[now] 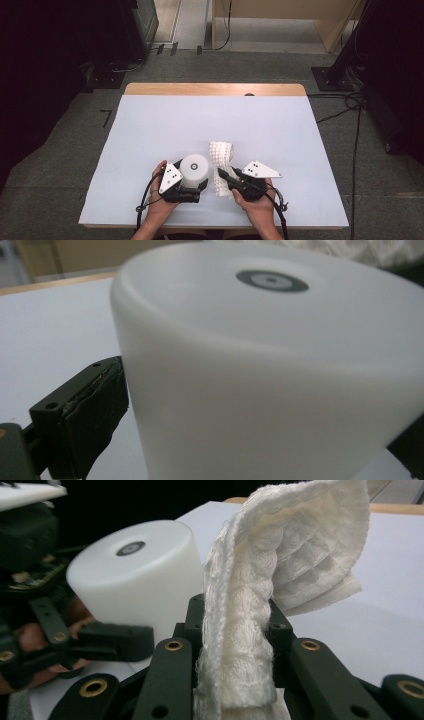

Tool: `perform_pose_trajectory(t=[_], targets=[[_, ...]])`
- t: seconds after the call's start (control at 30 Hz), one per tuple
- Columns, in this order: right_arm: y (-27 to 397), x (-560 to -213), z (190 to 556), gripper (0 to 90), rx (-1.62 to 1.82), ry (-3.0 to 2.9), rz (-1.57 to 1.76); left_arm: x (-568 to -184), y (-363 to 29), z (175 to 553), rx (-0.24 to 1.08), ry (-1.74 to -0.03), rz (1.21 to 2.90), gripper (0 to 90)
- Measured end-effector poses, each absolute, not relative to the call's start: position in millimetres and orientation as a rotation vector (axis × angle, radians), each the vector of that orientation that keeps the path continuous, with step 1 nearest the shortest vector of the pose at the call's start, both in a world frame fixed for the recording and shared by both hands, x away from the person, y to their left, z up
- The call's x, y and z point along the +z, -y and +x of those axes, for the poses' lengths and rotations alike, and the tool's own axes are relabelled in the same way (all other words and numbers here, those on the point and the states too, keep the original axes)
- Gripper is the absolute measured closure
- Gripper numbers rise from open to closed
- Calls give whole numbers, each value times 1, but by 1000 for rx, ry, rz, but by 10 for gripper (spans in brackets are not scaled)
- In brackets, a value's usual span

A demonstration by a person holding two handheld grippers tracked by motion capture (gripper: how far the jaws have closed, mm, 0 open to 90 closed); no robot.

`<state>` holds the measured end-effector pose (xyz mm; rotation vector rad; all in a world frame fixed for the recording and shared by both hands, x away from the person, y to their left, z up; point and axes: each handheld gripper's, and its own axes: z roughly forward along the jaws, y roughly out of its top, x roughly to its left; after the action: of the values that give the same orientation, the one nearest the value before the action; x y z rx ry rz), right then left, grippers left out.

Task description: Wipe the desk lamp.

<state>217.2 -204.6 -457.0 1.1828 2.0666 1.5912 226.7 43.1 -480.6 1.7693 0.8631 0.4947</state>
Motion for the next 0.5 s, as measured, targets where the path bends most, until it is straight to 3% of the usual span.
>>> perform_pose_trajectory(t=[0.17,0.23,0.4,0.5], targets=[[206,-464,221,726,1565,-2076,1205,-479,-19,215,651,-983,1770,0],[206,-465,221,726,1559,-2081,1204,-480,-20,213,687,-1001,1752,74],[204,-463,220,726,1570,-2086,1193,-477,-26,215,640,-967,1775,86],[204,-463,220,726,1567,-2092,1193,-472,-35,219,545,-867,1760,87]])
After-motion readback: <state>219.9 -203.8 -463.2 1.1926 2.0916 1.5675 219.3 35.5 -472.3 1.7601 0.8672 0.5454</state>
